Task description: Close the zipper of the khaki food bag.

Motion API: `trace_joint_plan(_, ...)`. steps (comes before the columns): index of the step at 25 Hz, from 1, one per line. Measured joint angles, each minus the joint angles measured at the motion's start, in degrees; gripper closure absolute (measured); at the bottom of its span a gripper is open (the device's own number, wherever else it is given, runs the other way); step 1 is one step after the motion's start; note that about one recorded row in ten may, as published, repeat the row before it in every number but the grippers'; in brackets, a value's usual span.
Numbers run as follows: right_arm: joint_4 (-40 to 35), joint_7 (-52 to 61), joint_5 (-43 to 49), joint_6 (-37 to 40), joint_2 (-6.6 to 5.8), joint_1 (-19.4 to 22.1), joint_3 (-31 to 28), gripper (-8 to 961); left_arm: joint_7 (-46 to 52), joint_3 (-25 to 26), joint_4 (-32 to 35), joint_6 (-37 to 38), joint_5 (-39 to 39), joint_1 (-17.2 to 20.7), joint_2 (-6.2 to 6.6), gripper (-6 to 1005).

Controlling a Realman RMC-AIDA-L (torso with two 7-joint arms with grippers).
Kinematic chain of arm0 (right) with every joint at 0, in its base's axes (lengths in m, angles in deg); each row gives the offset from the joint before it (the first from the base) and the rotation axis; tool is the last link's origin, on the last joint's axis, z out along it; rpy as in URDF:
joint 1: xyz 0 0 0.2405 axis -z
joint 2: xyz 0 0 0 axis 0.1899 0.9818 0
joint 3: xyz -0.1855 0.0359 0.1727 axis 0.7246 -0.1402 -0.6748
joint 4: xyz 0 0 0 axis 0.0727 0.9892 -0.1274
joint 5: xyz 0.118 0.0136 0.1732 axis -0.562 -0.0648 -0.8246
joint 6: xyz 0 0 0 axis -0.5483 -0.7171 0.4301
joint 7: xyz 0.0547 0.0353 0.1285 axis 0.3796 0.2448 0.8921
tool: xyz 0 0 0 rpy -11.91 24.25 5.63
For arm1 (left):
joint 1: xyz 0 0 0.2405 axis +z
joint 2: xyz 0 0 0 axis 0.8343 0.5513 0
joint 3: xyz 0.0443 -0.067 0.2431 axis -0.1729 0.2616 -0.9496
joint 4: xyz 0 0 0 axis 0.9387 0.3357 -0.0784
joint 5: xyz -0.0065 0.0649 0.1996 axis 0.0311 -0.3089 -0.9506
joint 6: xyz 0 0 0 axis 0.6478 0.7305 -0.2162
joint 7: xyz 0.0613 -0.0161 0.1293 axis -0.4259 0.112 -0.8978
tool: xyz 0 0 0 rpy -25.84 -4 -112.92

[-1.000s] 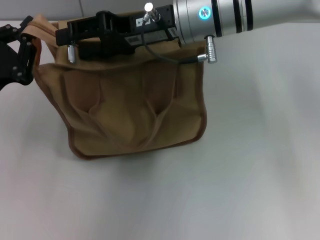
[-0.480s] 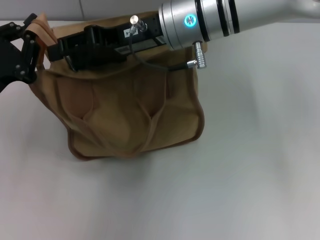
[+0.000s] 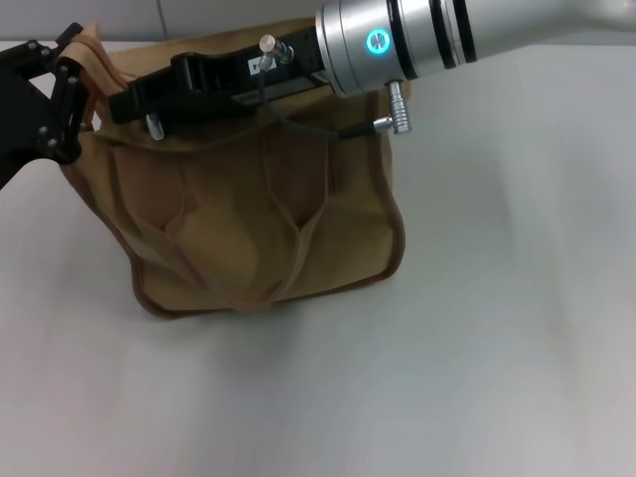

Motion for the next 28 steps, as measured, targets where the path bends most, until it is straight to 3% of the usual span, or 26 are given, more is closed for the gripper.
trace_joint_plan(5,-0.5,0.0,-0.1,-0.6,0.00,0.0,1.5,540,0.1,0.4,0.0,0.0,0.1,0.0,0.03,981)
trace_joint_plan(17,-1.9,-3.0,-0.2,-0.2,0.00,0.8,2.5,893,0.0,0.4,-0.1,0.1,0.3,0.3,0.05,982)
trace_joint_plan(28,-7.2,-4.2,-0.6,-0.8,0.00,4.0,5.5,946,-0.1,0.5,-0.9,-0.3,1.0,0.6,0.15,982)
